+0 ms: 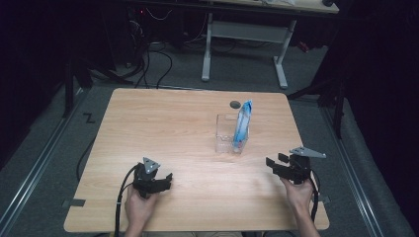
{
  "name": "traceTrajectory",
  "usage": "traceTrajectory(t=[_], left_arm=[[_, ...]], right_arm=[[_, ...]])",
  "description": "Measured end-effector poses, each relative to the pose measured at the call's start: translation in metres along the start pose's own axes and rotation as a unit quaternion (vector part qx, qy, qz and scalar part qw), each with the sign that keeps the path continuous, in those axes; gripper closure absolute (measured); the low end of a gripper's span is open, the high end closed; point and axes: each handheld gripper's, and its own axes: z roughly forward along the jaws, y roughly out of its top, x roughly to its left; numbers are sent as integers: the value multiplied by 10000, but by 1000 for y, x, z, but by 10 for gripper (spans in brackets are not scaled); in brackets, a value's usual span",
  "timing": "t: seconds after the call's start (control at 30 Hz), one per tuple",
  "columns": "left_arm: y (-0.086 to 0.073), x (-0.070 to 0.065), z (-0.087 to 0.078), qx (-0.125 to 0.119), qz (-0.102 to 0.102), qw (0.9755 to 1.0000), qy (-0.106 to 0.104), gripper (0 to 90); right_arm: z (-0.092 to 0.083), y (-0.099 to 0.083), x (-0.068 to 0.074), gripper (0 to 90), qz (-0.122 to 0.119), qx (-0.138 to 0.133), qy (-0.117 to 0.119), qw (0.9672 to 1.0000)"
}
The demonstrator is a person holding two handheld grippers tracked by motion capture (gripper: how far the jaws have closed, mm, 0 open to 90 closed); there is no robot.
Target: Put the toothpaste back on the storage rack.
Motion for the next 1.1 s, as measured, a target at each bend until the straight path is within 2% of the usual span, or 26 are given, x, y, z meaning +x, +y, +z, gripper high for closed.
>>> traceTrajectory(t=[0.33, 0.53, 0.67, 0.8, 0.93, 1.1], left_arm=[[0, 0, 0, -1, -1, 10000, -2, 204], [0, 0, 0, -1, 0, 10000, -2, 204], [0, 0, 0, -1, 0, 10000, -2, 204], [0, 0, 0, 0, 0, 10000, -2, 204], [0, 0, 0, 0, -1, 10000, -3, 204], [0, 0, 0, -1, -1, 10000, -3, 204]], right_arm=[[12, -10, 1, 392, -2, 154, 12, 9999], [19, -15, 1, 392, 83, 216, -32, 9997], [24, -20, 2, 390, 60, 289, -77, 9995], [27, -21, 5, 391, -79, 314, -133, 9994], [30, -23, 7, 394, -48, 339, -143, 9993], [37, -28, 9, 393, -131, 449, -198, 9987]])
